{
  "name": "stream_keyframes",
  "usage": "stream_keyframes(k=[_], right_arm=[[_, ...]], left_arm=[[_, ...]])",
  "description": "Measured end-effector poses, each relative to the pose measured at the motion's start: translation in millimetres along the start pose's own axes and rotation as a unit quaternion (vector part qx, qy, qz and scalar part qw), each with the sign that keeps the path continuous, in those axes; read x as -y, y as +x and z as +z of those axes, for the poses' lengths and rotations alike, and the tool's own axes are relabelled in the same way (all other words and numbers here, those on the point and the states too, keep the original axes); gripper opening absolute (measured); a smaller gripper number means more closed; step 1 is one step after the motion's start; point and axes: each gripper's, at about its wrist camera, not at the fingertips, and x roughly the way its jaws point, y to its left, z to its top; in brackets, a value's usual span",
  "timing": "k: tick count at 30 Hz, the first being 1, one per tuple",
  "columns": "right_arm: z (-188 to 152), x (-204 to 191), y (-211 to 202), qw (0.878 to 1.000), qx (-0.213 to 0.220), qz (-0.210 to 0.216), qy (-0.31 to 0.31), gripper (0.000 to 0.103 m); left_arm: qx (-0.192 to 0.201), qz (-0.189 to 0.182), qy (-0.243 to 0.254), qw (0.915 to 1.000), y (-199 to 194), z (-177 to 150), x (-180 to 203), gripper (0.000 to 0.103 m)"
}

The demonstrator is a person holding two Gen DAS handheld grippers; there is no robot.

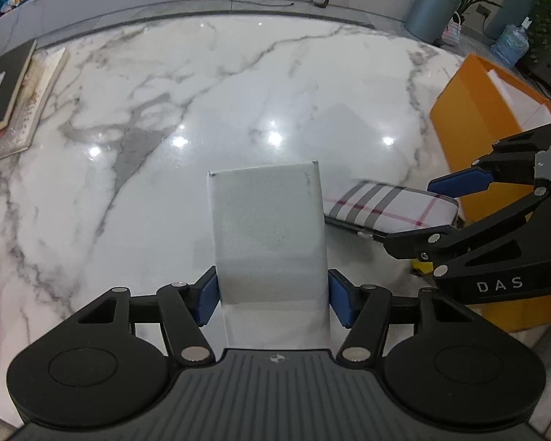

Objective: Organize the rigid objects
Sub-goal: 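Grasp the white box with the left tool while the right tool grasps the plaid pencil case, then carry the white box and plaid case over the orange box with both tools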

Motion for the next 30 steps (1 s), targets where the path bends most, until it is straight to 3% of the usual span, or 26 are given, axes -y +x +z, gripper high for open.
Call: stream_keyframes(k=[17,30], right_arm=[[-40,-6,-110,0.996,0.084,-0.032,-0.005,0.061],[-99,45,-205,0.984,0.141,-0.1,0.03,0.061]], left_arm=[[0.08,0.01,0.037,0.9961,-94,-3,55,0.069],[0.116,-0.062,0.092,0.987,-133,17,148,0.069]])
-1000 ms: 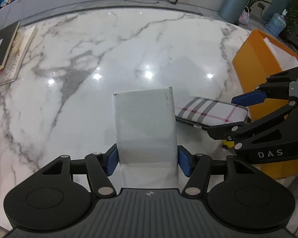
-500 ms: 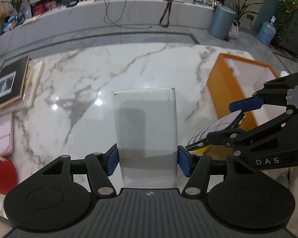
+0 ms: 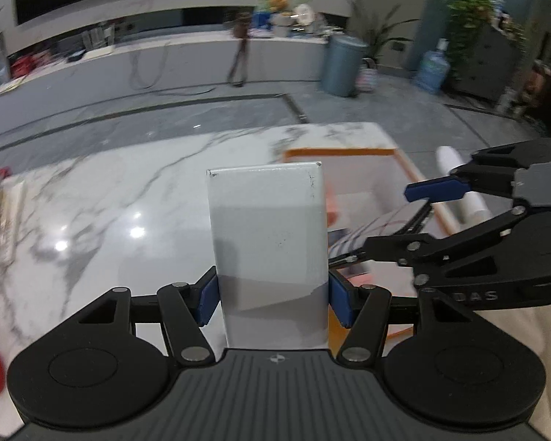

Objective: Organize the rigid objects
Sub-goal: 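Carry the white box and plaid case over the orange box with both tools, then open both tools to drop the white box and plaid case into the box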

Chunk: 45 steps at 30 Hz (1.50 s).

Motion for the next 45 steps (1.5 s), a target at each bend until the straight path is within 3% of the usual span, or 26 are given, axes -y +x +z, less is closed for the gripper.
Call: stream_keyframes(k=[9,17,26,31,41,45], right_arm=[[-43,66,2,0.997,-0.022,-0.042,0.054,0.061],[-59,100,58,0.995,-0.047,-0.045,0.076,0.061],[-45,135,131,0.993,-0.04,-0.047,0.098,0.061],[-36,144,158,0.992,-0.031,-0.058,0.108,0.061],[-49,129,176,0.992,-0.079,-0.048,0.084,0.061],[-56,132,197,0.989,-0.088,-0.032,0.119,0.061]], left_arm=[[-0.016,-0.051,0.028,0.9982,46,21,58,0.069],[-0.046,-0.049,0.033,0.9972,103,41,69,0.069],[-0.068,-0.045,0.038,0.9959,148,67,58,0.069],[-0.072,-0.052,0.038,0.9953,163,81,55,0.069],[-0.082,-0.066,0.035,0.9938,179,84,53,0.069],[-0.087,-0.064,0.034,0.9936,182,81,52,0.069]])
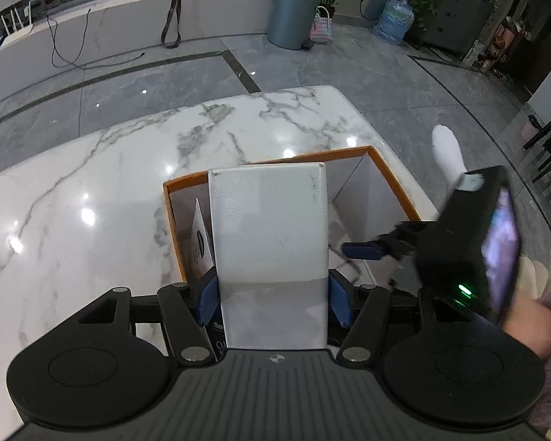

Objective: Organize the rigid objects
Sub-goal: 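Open both tools to drop the white box and plaid case into the box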

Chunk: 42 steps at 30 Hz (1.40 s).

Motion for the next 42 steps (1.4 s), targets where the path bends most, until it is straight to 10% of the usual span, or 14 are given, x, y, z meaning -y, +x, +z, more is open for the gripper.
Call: stream_keyframes(k=[21,34,42], right_arm=[[-25,16,-101,0.994,0.072,-0.049,-0.07,0.054],[-43,26,-81,0.992,0.048,-0.065,-0.095,0.051],[-45,27,-75,0.994,0.04,-0.061,-0.087,0.053]], left_arm=[[-0.048,-0.06,-0.089,0.9931,38,-10,28,0.068],[-0.125,-0.085,-0.166,0.9745,100,-16,23,0.068],[-0.124,-0.084,-0.153,0.9768,99,-13,24,0.07]])
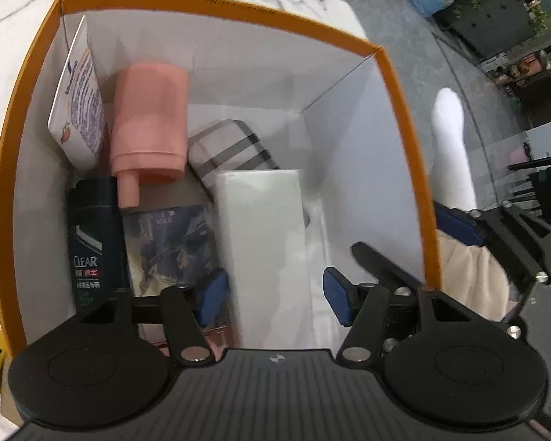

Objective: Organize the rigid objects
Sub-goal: 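Open both tools to drop the white box and plaid case into the box, then move both tools to the yellow tape measure and brown cardboard square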

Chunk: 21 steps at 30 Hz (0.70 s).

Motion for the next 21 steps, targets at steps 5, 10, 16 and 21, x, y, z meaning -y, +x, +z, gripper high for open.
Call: stream_keyframes(k=[5,10,16,21], right_arm=[[2,-5,-6,1.0,0.006,-0.002,-0.005,0.058],[2,-11,-16,1.0,0.009,-0.002,-0.005,0.059],[7,-23,-34,1.0,0.018,-0.004,0.003,0.06],[19,-47,-55,0.999,0.042,0.024,0.005,0.06]], left_arm=[[0.009,0.001,0.014,0.9999,-9,-3,4,0.069],[0.037,0.008,0.053,0.9979,-37,-16,8,0.068],[0.083,0.028,0.115,0.9895,-88,-42,6,0.068],[0.119,0.055,0.14,0.9814,-134,-64,-15,0.068]])
